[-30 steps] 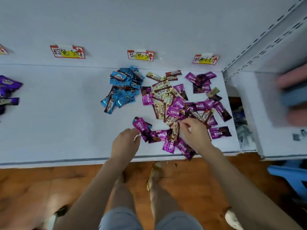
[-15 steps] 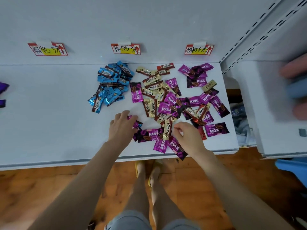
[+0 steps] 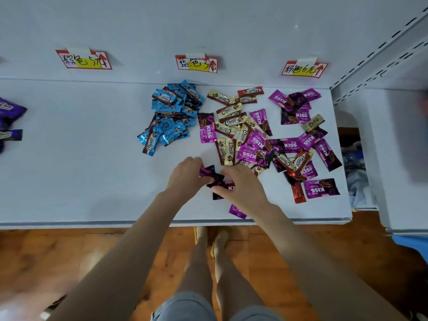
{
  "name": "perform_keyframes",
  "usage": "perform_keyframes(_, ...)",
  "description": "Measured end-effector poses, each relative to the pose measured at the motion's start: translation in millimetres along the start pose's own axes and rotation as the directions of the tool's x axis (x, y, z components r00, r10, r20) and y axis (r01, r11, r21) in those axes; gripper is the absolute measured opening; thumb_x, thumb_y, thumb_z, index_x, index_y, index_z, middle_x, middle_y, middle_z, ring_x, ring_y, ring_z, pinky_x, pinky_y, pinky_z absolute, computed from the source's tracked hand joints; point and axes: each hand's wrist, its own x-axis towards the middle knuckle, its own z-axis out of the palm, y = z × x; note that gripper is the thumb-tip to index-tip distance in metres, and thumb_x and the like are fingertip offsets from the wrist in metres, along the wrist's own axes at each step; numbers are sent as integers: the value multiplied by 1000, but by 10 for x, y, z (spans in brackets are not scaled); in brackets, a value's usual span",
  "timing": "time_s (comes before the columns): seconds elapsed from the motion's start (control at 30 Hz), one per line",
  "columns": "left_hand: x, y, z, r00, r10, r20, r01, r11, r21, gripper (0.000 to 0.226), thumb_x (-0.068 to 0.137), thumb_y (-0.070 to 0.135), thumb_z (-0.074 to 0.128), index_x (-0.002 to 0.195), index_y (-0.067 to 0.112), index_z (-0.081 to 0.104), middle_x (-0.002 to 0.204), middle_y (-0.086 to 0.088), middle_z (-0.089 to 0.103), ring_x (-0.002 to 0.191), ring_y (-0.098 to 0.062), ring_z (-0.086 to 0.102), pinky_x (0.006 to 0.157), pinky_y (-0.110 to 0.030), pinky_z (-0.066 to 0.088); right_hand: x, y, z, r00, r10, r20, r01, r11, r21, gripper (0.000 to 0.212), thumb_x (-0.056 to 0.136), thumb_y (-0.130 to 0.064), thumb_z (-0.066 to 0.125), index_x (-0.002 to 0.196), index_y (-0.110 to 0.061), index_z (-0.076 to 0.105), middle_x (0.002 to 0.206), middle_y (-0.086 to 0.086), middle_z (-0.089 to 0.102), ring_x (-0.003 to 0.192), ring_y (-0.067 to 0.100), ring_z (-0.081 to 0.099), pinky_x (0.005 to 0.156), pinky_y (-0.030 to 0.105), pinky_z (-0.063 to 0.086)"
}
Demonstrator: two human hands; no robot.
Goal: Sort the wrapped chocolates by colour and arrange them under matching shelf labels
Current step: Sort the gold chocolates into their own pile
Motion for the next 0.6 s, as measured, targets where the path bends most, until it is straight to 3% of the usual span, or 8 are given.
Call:
perform_keyframes(0.2, -11, 32, -42, 1000, -16, -3, 14, 953, -302, 27, 87, 35, 62, 98, 16, 46, 82, 4, 49, 73, -11, 47, 59, -19, 38, 113, -18, 80, 998, 39, -56, -43, 996, -74, 24, 88, -33, 58, 100, -12, 61, 93, 3, 54, 95, 17, 48, 76, 20, 34)
perform_keyframes(0.37, 125, -79, -345, 954, -56, -294, -33, 957, -288, 14, 95, 22, 50, 86, 12, 51, 70, 6, 47, 60, -6, 43, 52, -18, 28, 125, 67, 15, 997, 74, -22, -75, 993, -91, 20, 90, -30, 56, 87, -10, 57, 84, -1, 49, 89, 18, 48, 71, 22, 34)
perform_keyframes(0.47, 276, -165, -550, 897, -94, -431, 12, 982, -190, 16, 94, 19, 51, 87, 5, 55, 85, -9, 56, 78, -23, 51, 58, -23, 31, 127, 120, -47, 996, 93, -18, -94, 990, -109, 22, 91, -30, 55, 92, -8, 59, 89, 4, 57, 92, 19, 49, 75, 26, 37)
perform_keyframes(0.53, 354, -149, -592, 886, -76, -457, 34, 994, -100, 26, 93, 21, 53, 110, 1, 59, 108, -17, 58, 102, -31, 51, 79, -33, 39, 125, 137, -91, 994, 104, -24, -106, 989, -99, 23, 90, -29, 56, 94, -7, 59, 92, 7, 59, 94, 21, 49, 78, 29, 40)
perform_keyframes(0.6, 414, -42, -567, 886, -10, -464, -14, 999, -50, 33, 93, 20, 54, 120, 1, 56, 118, -18, 55, 108, -32, 50, 87, -38, 40, 109, 159, -130, 992, 121, -33, -123, 988, -91, 23, 90, -28, 56, 94, -6, 60, 93, 8, 60, 93, 21, 50, 77, 30, 41)
